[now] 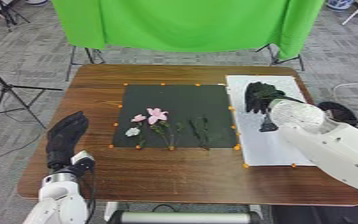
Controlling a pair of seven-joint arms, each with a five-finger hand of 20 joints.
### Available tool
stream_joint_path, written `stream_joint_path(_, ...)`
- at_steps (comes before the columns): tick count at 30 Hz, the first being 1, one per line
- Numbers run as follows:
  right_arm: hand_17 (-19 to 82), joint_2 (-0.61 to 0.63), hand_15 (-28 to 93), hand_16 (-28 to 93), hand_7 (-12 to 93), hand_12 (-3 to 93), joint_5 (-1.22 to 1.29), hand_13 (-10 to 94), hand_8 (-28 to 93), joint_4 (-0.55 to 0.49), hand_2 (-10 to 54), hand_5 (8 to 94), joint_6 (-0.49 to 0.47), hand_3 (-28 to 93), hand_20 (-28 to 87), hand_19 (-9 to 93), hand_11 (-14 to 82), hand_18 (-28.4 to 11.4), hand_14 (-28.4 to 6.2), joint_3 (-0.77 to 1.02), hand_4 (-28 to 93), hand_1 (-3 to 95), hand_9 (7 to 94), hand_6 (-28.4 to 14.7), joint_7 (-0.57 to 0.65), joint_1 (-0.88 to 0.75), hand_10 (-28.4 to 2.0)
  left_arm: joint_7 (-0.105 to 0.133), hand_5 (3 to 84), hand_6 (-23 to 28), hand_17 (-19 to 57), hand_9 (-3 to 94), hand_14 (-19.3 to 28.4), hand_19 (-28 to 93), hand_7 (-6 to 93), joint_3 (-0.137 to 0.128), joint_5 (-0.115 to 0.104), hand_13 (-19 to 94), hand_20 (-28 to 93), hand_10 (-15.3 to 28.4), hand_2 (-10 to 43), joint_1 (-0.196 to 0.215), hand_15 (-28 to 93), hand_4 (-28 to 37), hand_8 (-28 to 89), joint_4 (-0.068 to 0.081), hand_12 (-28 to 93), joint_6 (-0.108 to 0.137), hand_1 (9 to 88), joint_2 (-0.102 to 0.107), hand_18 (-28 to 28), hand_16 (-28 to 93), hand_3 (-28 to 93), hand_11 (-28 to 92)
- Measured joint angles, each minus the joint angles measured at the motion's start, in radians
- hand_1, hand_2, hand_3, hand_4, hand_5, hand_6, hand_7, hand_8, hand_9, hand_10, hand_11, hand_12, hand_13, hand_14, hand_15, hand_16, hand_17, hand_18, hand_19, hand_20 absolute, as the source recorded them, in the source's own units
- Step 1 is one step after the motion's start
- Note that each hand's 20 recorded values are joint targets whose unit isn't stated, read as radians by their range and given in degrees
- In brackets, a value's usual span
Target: Arrange flowers
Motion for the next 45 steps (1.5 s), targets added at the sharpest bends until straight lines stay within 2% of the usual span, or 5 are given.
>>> stream_joint_path(14, 62, 0.008, 56, 30, 34, 35.3, 0.038, 93, 2, -0.083, -9.5, 73.2, 0.343, 64, 44, 93, 6.6, -12.0, -0.7, 0.014, -20, 62.2, 85.3, 1.0, 0.0, -0.005, -8.8, 0.0, 52.5, 2.2, 22.5, 46.6, 12.6, 9, 22.5, -0.002, 0.0, 42, 30, 12.2, 10.0, 0.002, 22, -15.4, 1, -0.001, 10, 0.001, 46.3, 0.0, 10.7, -4, 70, 26)
stream_joint_path(20, 62, -0.058, 56, 30, 36, 35.5, 0.069, 92, 1, -0.094, -9.5, 72.7, 0.472, 64, 46, 93, 6.7, -12.1, -0.6, -0.166, -21, 62.2, 84.9, 1.4, -0.114, 0.147, -8.4, 0.001, 52.5, 2.2, 22.4, 46.6, 12.7, 8, 22.6, 0.001, 0.0, 41, 30, 12.2, 9.9, 0.002, 22, -15.5, 1, -0.001, 11, 0.001, 46.4, 0.001, 10.6, -4, 70, 26)
stream_joint_path(31, 62, -0.319, 58, 30, 38, 34.8, -0.026, 92, -1, -0.04, -9.5, 72.2, 0.452, 64, 48, 93, 6.1, -12.5, -0.7, -0.295, -21, 61.8, 84.5, 2.0, -0.186, 0.224, -8.3, 0.002, 52.5, 2.0, 21.9, 46.7, 12.6, 8, 22.7, 0.011, 0.002, 41, 29, 12.1, 9.8, -0.008, 22, -15.5, 1, 0.0, 10, 0.001, 46.3, 0.003, 10.4, -3, 70, 26)
stream_joint_path(39, 62, -0.364, 58, 30, 38, 34.2, 0.008, 92, 0, -0.054, -9.5, 72.1, 0.157, 64, 49, 93, 5.6, -12.6, -0.9, -0.319, -21, 61.8, 84.2, 1.8, -0.106, 0.245, -8.2, -0.001, 52.5, 2.1, 21.5, 46.8, 12.6, 8, 22.5, 0.01, 0.002, 41, 29, 12.2, 9.8, -0.008, 22, -15.6, 1, 0.0, 10, 0.001, 46.2, 0.002, 10.3, -3, 71, 26)
stream_joint_path(45, 62, -0.37, 59, 29, 37, 33.9, 0.02, 92, 0, -0.04, -9.5, 71.9, 0.131, 64, 49, 93, 5.4, -12.6, -0.9, -0.317, -21, 61.5, 83.8, 1.8, -0.074, 0.247, -8.4, -0.006, 52.4, 2.1, 21.4, 46.7, 12.8, 8, 22.8, 0.011, 0.002, 41, 29, 12.0, 9.9, -0.009, 22, -15.5, 1, 0.001, 10, 0.0, 46.2, 0.002, 10.3, -3, 70, 26)
